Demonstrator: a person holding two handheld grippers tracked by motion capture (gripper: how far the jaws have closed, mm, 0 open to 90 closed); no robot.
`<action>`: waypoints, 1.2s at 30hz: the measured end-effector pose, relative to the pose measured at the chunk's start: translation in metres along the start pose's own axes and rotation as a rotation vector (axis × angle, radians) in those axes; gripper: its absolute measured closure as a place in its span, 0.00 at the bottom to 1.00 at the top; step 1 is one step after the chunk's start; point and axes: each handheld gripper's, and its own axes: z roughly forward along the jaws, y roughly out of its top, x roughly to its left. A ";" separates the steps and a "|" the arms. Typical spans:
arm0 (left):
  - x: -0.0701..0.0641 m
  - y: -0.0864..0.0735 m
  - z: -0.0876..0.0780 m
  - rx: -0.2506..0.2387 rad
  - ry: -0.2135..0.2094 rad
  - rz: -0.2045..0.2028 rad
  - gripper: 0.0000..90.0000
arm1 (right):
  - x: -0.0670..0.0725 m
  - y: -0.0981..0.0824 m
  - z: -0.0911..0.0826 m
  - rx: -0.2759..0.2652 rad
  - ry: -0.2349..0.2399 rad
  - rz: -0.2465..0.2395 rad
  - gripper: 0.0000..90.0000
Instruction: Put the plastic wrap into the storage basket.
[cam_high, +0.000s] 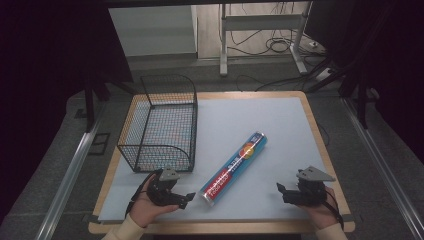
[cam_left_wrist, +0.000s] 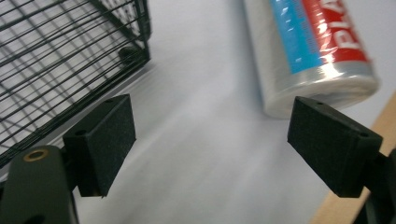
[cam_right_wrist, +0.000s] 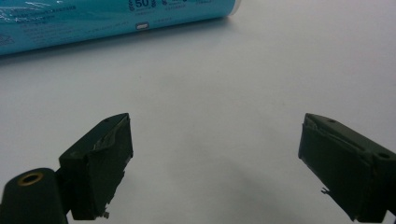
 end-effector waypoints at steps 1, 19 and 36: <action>-0.001 0.001 -0.001 0.001 -0.002 0.002 0.17 | 0.000 0.000 0.000 0.001 0.000 -0.001 0.11; -0.011 0.018 -0.008 -0.018 -0.023 0.018 0.17 | 0.000 0.000 -0.001 -0.003 -0.004 -0.003 0.12; -0.018 0.031 -0.007 -0.018 -0.031 0.035 0.17 | 0.000 0.000 -0.001 0.000 -0.007 -0.008 0.12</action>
